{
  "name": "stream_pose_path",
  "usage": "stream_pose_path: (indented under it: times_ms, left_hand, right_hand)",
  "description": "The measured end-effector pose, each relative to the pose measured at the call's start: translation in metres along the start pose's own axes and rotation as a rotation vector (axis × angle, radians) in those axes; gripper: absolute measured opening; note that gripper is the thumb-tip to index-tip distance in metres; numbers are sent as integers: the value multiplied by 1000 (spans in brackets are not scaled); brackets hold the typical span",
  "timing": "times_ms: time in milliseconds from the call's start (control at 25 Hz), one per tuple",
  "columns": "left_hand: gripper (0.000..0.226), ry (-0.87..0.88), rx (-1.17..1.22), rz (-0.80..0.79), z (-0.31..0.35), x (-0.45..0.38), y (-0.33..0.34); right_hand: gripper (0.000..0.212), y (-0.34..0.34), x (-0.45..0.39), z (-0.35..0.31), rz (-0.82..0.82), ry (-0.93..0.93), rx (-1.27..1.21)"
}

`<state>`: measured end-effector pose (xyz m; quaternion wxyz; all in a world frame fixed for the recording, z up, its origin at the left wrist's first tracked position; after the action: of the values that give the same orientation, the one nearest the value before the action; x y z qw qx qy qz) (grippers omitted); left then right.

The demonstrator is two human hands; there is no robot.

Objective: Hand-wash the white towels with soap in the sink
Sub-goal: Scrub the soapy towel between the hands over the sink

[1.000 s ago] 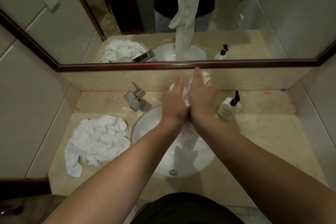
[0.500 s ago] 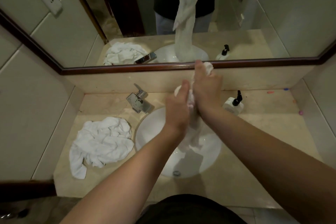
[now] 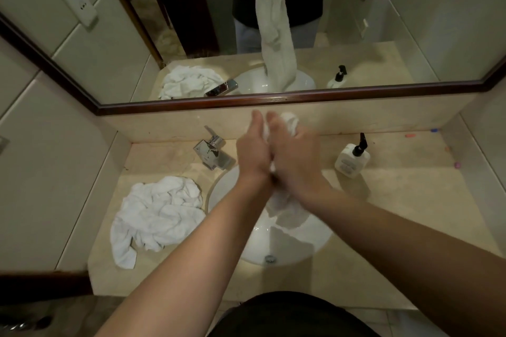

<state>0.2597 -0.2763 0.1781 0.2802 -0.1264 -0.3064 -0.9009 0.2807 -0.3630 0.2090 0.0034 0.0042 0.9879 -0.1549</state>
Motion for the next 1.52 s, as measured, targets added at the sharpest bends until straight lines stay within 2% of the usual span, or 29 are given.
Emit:
stream_pose_path:
  times_ms: [80, 120, 200, 240, 320, 400, 520, 560, 680, 840, 960, 1120, 1240, 1320, 1400, 1440, 1520]
  left_hand:
    - [51, 15, -63, -62, -9, 7, 5]
    - [52, 13, -39, -32, -8, 9, 4]
    - [48, -34, 56, 36, -3, 8, 2]
    - [48, -25, 71, 21, -2, 6, 2]
    - [49, 65, -98, -90, -3, 14, 9]
    - [48, 142, -192, -79, -4, 19, 9]
    - [47, 52, -28, 45, -4, 7, -1]
    - [50, 30, -5, 34, -6, 7, -1]
    - [54, 34, -141, -43, -19, 16, 4]
    - [51, -18, 15, 63, -18, 5, -8]
    - [50, -17, -81, -37, -27, 9, -1]
    - [52, -33, 28, 54, -24, -4, -10]
    - [51, 18, -112, -53, -29, 6, -4]
    - [53, 29, -77, -14, -26, 1, -7]
    - [52, -6, 32, 72, -18, -8, -15]
    - [54, -4, 50, 59, -15, -9, -15]
    - [58, -3, -63, -39, -17, -4, -11]
  right_hand:
    - [49, -12, -16, 2, 85, 64, -18]
    - [49, -13, -16, 1, 89, 64, -44]
    - [50, -3, 2, -1, -3, 21, -30]
    - [51, -1, 8, -1, -27, 6, -25]
    - [50, -14, -4, -1, 58, 24, -25]
    - [48, -24, -12, 1, 144, 62, -77]
    - [49, -6, 10, 3, 8, 41, -79]
    - [49, -4, 8, 5, -6, 35, -64]
    - [49, -21, -14, 8, 96, 100, -60]
    - [46, -2, 12, 11, -33, 23, -60]
    - [49, -16, -9, 13, 57, 76, -31]
    - [46, -4, 11, 11, -37, 31, -76]
    - [50, -16, -12, 14, 50, 72, -25]
    - [52, -13, -9, 11, 53, 72, -51]
    - [53, 3, 7, 8, -41, 6, -65]
    - [54, 5, 7, 7, -58, -3, -47]
    - [52, -1, -9, 7, -10, 38, -46]
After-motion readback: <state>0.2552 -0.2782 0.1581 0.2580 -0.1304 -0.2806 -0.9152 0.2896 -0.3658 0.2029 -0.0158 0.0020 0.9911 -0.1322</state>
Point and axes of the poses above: each hand's wrist, its own x-axis away from the middle knuckle, its own y-axis out of the palm, z = x × y, the point moved 6 cm from there along -x, towards the middle knuckle, and after that the axes turned 13 degrees about x, right-handed, at the moved point
